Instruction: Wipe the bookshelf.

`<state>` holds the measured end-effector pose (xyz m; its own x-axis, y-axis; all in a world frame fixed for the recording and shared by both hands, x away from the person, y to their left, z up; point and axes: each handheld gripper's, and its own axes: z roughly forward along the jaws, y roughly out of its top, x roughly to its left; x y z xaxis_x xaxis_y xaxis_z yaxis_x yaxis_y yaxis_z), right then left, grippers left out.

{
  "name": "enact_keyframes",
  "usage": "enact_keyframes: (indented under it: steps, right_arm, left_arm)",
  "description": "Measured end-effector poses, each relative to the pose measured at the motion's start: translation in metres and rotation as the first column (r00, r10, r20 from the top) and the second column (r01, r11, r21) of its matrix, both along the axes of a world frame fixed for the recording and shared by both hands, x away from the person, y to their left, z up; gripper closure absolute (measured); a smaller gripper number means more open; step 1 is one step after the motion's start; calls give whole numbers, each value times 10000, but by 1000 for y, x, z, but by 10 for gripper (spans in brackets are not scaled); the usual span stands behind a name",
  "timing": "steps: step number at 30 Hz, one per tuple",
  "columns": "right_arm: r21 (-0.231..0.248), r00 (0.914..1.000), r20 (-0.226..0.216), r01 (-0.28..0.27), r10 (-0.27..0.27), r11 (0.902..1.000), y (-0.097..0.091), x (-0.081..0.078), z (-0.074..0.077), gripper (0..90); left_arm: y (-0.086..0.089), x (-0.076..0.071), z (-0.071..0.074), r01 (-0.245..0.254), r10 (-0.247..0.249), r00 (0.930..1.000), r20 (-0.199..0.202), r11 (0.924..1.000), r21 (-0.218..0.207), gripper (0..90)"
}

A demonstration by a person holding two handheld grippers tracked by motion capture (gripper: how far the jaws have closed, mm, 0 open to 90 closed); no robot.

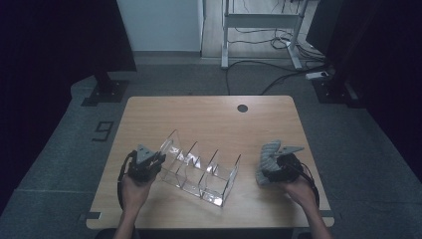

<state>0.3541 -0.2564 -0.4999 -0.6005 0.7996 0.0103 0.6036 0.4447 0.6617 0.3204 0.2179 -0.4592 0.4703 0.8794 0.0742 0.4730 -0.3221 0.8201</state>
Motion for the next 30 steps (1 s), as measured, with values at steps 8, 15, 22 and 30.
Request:
enact_keyframes:
  steps: [8, 15, 22, 30]
  right_arm:
    - [791, 9961, 666, -639, 587, 9948, -1, -9, 29, 129]
    - [1234, 9848, 972, -1556, 1441, 9801, 10, -17, 48, 131]
    - [1380, 9650, 925, -2564, 2453, 9567, 29, -17, 52, 132]
    - [1548, 9321, 836, -3614, 3523, 9195, 57, -11, 52, 143]
  left_arm:
    - [7, -9, 15, 343, -344, 9993, -122, 9993, -120, 280]
    - [17, -24, 24, 367, -381, 9990, -232, 9978, -548, 153]
    - [23, -29, 8, 598, -644, 9953, -721, 9961, -651, 140]
    - [17, -24, -1, 1018, -1109, 9899, -887, 9896, -1016, 126]
